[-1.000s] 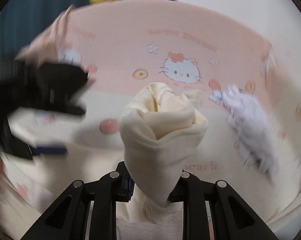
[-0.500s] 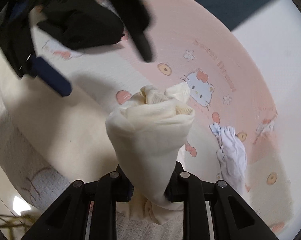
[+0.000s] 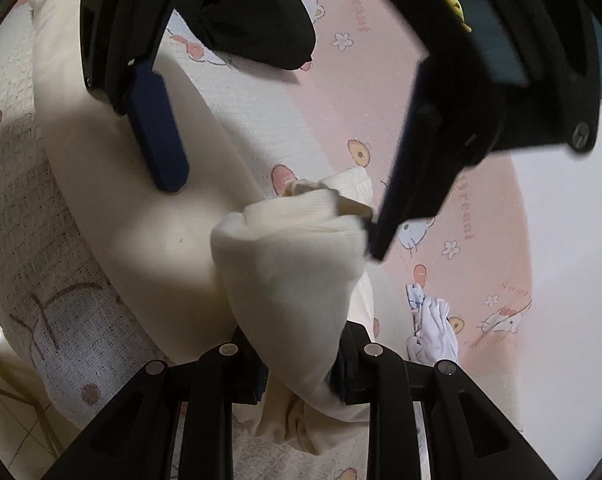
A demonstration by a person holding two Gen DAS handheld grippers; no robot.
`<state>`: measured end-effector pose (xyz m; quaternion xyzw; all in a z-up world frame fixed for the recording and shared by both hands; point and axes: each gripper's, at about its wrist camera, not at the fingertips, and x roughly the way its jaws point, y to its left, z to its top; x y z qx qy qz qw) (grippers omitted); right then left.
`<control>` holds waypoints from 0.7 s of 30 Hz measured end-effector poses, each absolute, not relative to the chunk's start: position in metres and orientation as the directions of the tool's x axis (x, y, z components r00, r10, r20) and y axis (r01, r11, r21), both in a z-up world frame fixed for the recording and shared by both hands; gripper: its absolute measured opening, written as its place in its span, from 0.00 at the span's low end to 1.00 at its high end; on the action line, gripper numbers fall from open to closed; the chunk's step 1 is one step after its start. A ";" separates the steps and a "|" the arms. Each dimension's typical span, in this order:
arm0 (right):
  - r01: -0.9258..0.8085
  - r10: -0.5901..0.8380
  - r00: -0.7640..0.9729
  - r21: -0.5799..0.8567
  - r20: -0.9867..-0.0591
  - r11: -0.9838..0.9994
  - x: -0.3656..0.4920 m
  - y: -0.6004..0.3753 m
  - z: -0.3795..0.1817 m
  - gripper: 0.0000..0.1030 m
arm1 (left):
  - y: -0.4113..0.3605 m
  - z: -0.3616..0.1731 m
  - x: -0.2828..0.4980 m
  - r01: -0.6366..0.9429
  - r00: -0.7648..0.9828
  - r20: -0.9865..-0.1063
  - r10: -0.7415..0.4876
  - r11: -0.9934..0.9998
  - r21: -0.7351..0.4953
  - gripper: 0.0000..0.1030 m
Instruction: Fold clothes
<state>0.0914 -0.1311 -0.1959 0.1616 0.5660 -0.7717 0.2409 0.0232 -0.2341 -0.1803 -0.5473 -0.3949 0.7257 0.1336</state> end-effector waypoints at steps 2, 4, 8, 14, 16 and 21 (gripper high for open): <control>0.539 -0.186 -0.841 -0.815 -0.508 -0.211 0.094 -0.131 -0.199 0.31 | -0.231 -0.180 0.023 0.237 -0.359 -0.724 0.588 -0.693 -0.681 0.45; 0.522 -0.183 -0.850 -0.834 -0.493 -0.179 0.097 -0.131 -0.202 0.36 | -0.228 -0.181 0.023 0.239 -0.347 -0.751 0.562 -0.721 -0.650 0.34; 0.495 -0.180 -0.863 -0.860 -0.471 -0.124 0.106 -0.120 -0.203 0.43 | -0.225 -0.186 0.024 0.246 -0.343 -0.758 0.555 -0.726 -0.643 0.30; 0.535 -0.184 -0.842 -0.827 -0.507 -0.171 0.109 -0.086 -0.178 0.60 | -0.233 -0.191 0.028 0.282 -0.349 -0.749 0.563 -0.699 -0.657 0.30; 0.535 -0.174 -0.843 -0.825 -0.509 -0.183 0.110 -0.072 -0.172 0.60 | -0.232 -0.191 0.028 0.288 -0.346 -0.755 0.558 -0.703 -0.651 0.31; 0.546 -0.125 -0.837 -0.803 -0.532 -0.240 0.098 -0.042 -0.163 0.60 | -0.223 -0.186 0.027 0.280 -0.342 -0.790 0.509 -0.747 -0.603 0.31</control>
